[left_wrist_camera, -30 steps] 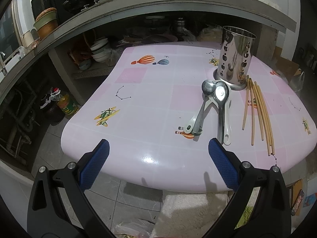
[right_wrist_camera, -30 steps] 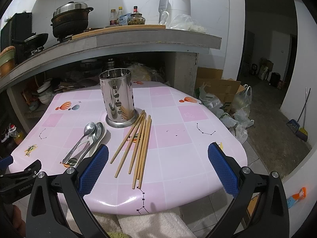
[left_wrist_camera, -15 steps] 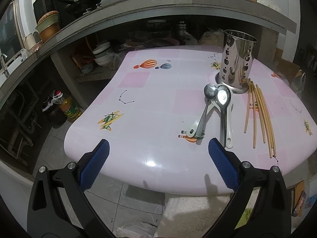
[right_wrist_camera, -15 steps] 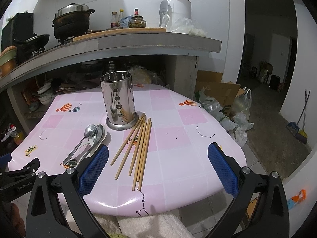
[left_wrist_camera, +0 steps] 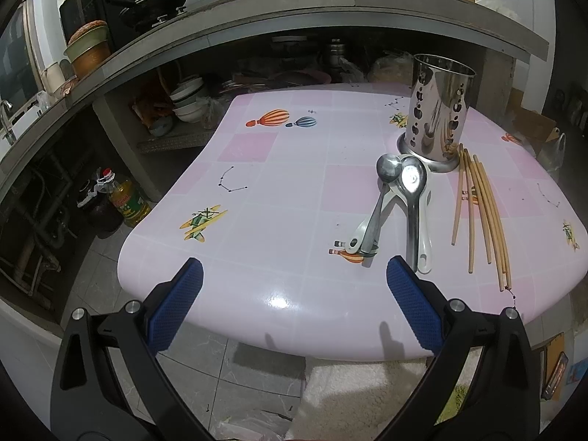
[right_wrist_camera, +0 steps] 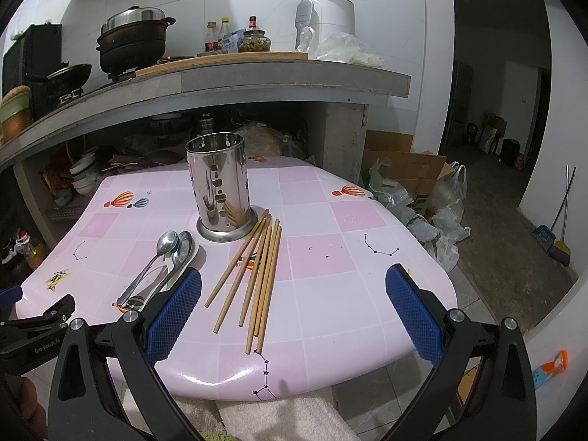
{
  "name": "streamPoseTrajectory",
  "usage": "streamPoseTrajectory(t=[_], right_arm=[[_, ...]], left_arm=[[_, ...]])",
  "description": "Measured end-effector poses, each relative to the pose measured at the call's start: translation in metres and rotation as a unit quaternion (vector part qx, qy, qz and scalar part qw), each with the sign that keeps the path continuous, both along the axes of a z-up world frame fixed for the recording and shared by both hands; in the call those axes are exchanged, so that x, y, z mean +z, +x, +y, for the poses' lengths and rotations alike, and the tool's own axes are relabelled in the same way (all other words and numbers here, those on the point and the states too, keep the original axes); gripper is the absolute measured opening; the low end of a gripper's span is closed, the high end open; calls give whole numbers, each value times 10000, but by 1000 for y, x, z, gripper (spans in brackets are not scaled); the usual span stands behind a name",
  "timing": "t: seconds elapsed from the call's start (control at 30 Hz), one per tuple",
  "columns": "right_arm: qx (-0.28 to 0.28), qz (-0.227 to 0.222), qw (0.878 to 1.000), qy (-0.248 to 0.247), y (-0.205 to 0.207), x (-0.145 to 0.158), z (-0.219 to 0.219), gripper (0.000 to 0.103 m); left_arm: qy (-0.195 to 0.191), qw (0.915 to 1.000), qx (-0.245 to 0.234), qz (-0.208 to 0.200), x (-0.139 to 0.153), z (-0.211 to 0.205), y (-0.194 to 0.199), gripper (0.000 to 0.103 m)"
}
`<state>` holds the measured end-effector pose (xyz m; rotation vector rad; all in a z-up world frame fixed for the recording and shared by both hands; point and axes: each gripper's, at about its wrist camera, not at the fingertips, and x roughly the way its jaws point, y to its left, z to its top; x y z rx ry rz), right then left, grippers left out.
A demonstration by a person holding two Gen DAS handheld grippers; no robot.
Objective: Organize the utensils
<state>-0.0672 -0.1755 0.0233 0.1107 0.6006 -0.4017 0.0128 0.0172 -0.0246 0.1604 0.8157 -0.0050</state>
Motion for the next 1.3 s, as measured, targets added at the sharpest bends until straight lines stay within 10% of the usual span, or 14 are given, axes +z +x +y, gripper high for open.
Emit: streamPoseTrajectory(t=[1.3], right_arm=[[2,-7,10000,4,0,1,-1,98]], left_arm=[[19,9998,-179,-41,3,-9,-4,96]])
